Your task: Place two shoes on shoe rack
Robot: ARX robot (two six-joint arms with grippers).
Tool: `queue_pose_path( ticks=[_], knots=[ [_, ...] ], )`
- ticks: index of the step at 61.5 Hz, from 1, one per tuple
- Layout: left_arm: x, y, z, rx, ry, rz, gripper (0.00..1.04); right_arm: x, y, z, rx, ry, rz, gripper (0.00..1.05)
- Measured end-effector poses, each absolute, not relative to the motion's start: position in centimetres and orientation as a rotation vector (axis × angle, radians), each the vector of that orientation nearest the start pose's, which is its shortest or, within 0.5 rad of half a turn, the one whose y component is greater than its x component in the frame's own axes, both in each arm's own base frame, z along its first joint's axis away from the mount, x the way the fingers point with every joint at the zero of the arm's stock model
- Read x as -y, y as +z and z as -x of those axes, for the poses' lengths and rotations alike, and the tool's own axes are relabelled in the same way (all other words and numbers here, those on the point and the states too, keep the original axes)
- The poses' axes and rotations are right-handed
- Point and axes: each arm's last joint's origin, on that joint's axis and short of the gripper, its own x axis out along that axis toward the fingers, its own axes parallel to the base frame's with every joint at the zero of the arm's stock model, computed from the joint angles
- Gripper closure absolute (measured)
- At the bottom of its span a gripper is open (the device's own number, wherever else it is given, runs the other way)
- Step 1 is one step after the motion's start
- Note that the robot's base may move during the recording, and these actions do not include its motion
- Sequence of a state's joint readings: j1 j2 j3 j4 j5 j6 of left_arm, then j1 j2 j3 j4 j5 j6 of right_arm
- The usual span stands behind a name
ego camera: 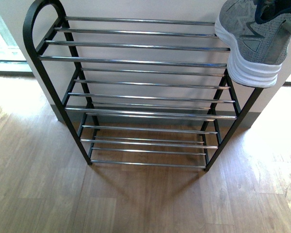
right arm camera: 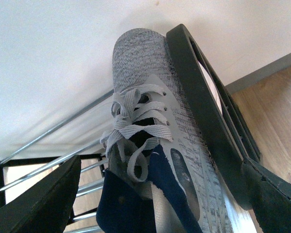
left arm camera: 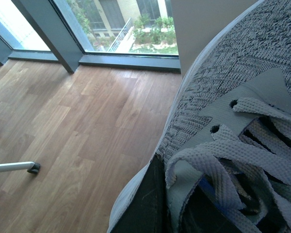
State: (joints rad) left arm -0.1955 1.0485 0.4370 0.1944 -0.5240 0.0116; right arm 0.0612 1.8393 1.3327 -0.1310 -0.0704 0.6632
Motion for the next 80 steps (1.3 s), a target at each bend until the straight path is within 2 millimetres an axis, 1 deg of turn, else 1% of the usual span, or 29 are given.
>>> queue_pose_path(
  ticks=[1, 3, 4, 6, 8, 10, 11, 13, 14, 15, 16, 20, 23, 27, 32, 33, 35, 40, 50, 60, 68, 76, 80],
  knots=[
    [2.6, 20.3, -20.7, -0.394, 0.321, -0.159, 1.03, -2.7, 23.3, -41.0, -0.642, -0.092, -0.634, 0.1],
    [2.6, 20.3, -20.7, -0.394, 0.321, -0.159, 1.03, -2.6, 22.9, -41.1, -0.547, -0.086, -0.558, 0.15],
    [2.6, 20.3, -20.7, -0.394, 0.321, -0.159, 1.03, -2.6, 22.7, -40.9, -0.464, -0.079, -0.505, 0.18],
    [2.6, 20.3, -20.7, -0.394, 0.321, -0.159, 1.03, -2.5, 22.5, -40.6, -0.389, -0.073, -0.465, 0.21],
    [2.6, 20.3, -20.7, -0.394, 0.321, -0.159, 1.03, -2.4, 22.2, -39.9, -0.297, -0.047, -0.385, 0.27],
    [2.6, 20.3, -20.7, -0.394, 0.321, -0.159, 1.03, -2.3, 21.7, -38.9, -0.222, -0.024, -0.294, 0.32],
    [2.6, 20.3, -20.7, -0.394, 0.321, -0.159, 1.03, -2.2, 21.6, -38.5, -0.198, -0.021, -0.283, 0.34],
    [2.6, 20.3, -20.7, -0.394, 0.321, -0.159, 1.03, -2.1, 21.4, -37.4, -0.138, -0.007, -0.206, 0.39],
    [2.6, 20.3, -20.7, -0.394, 0.321, -0.159, 1.03, -2.0, 21.3, -36.5, -0.095, -0.001, -0.166, 0.43],
    [2.6, 20.3, -20.7, -0.394, 0.321, -0.159, 1.03, -2.0, 21.3, -36.3, -0.086, -0.001, -0.158, 0.44],
    [2.6, 20.3, -20.7, -0.394, 0.321, -0.159, 1.03, -1.8, 21.4, -35.0, -0.036, 0.002, -0.123, 0.5],
    [2.6, 20.3, -20.7, -0.394, 0.321, -0.159, 1.03, -1.5, 21.4, -32.4, 0.02, 0.003, -0.061, 0.64],
    [2.6, 20.3, -20.7, -0.394, 0.321, -0.159, 1.03, -1.3, 20.9, -30.6, 0.022, 0.002, -0.038, 0.76],
    [2.6, 20.3, -20.7, -0.394, 0.321, -0.159, 1.03, -0.8, 20.1, -29.1, 0.007, 0.015, -0.027, 0.86],
    [2.6, 20.3, -20.7, -0.394, 0.321, -0.159, 1.03, -0.3, 19.3, -27.8, -0.01, 0.011, -0.02, 0.97],
    [2.6, 20.3, -20.7, -0.394, 0.321, -0.159, 1.03, -0.3, 19.1, -27.3, -0.014, 0.008, -0.017, 1.0],
    [2.6, 20.3, -20.7, -0.394, 0.321, -0.159, 1.03, -0.1, 18.9, -26.7, -0.015, 0.001, -0.012, 1.03],
    [2.6, 20.3, -20.7, -0.394, 0.321, -0.159, 1.03, 0.0, 18.6, -24.4, -0.009, -0.002, -0.009, 1.03],
    [2.6, 20.3, -20.7, -0.394, 0.321, -0.159, 1.03, 0.0, 18.0, -22.1, -0.009, 0.0, -0.007, 1.03],
    [2.6, 20.3, -20.7, -0.394, 0.321, -0.159, 1.03, 0.0, 17.6, -20.0, -0.01, 0.0, -0.006, 1.03],
    [2.6, 20.3, -20.7, -0.394, 0.321, -0.159, 1.03, 0.0, 17.3, -18.7, -0.013, 0.0, -0.006, 1.03],
    [2.6, 20.3, -20.7, -0.394, 0.321, -0.159, 1.03, 0.0, 16.1, -17.3, -0.019, 0.0, -0.006, 1.03],
    [2.6, 20.3, -20.7, -0.394, 0.321, -0.158, 1.03, 0.0, 16.0, -16.7, -0.023, 0.0, -0.006, 1.03]
  ],
)
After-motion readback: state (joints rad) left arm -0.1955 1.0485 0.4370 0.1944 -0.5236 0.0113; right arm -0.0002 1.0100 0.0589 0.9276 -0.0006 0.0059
